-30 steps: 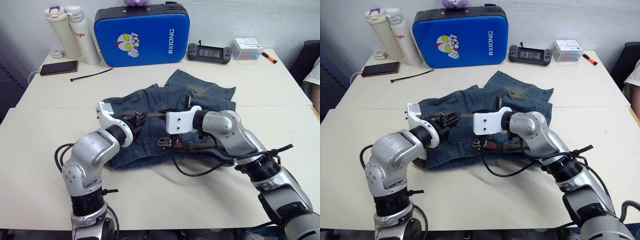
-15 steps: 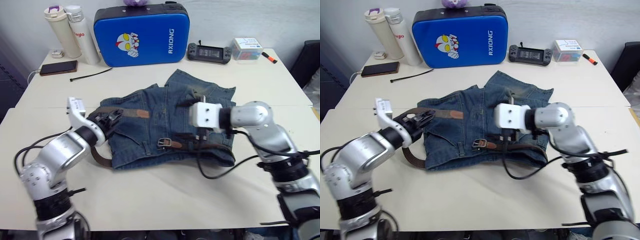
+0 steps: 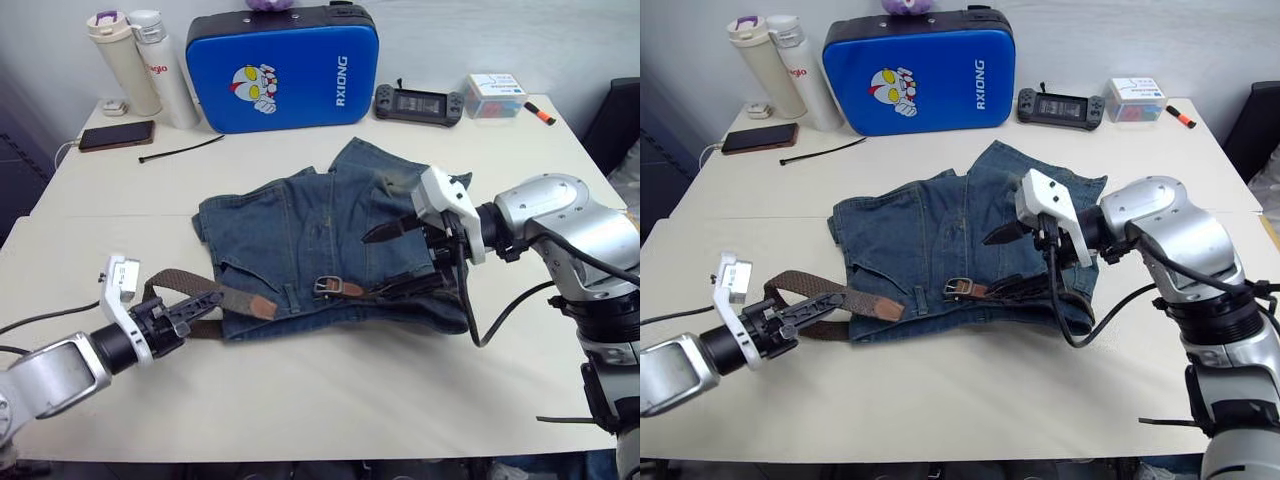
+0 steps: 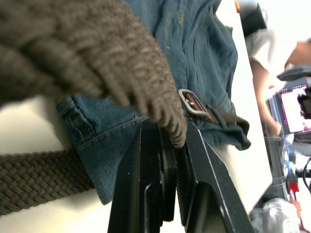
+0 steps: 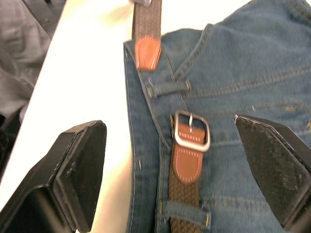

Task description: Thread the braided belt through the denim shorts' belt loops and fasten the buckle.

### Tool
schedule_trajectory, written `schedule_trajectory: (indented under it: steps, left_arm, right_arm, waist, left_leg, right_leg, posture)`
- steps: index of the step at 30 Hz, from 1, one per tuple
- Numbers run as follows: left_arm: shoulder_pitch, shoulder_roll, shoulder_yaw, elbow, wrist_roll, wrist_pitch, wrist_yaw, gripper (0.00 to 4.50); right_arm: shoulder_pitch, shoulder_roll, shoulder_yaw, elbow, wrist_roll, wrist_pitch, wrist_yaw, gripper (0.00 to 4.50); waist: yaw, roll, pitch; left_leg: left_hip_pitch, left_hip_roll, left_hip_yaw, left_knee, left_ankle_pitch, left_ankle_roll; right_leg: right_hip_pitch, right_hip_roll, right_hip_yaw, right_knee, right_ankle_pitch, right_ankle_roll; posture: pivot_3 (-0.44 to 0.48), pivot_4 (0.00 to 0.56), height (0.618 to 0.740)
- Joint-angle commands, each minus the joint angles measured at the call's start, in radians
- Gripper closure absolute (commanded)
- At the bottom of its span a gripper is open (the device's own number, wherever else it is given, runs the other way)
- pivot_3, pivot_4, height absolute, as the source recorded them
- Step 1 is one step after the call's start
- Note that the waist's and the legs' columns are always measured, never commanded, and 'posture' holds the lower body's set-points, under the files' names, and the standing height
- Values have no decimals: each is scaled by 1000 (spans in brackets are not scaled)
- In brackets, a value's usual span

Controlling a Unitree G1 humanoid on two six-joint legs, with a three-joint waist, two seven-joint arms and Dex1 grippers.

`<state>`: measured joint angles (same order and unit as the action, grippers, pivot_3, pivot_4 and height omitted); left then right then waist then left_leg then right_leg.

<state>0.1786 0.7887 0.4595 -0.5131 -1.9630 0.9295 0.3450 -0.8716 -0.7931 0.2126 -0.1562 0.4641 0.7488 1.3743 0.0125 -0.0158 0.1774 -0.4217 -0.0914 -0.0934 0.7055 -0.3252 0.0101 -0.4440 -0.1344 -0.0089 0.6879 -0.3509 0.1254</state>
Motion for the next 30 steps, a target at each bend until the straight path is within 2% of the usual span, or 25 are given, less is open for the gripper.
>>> schedule_trajectory:
  steps: [1,8,21,30]
  left_arm:
    - [8,-63,-74,-107,-9,-153,149,4500]
    - [-41,-101,-126,-133,-9,-270,363,4500]
    - [-82,-160,-255,-201,-9,-350,485,4500]
    - [-59,-145,-300,-227,-9,-386,551,4500]
  right_arm:
    - [-34,7,-19,12,1,-19,-8,20]
    - [-59,22,-20,40,-25,-37,-38,20]
    - [-54,12,-17,40,-53,-38,-52,20]
    - [-45,8,-15,42,-69,-48,-59,20]
  waist:
    - [5,0,0]
    - [11,0,0]
    - [11,0,0]
    - [11,0,0]
  left_leg:
    - [0,0,0,0,0,0]
    - [0,1,0,0,0,-1]
    - [0,0,0,0,0,-1]
    - [0,0,0,0,0,-1]
  right_leg:
    - [0,0,0,0,0,0]
    - [0,1,0,1,0,0]
    - [-1,1,0,1,0,0]
    - [0,1,0,1,0,0]
  posture:
    - [0,150,677]
    - [0,150,677]
    - [0,150,677]
    - [0,150,677]
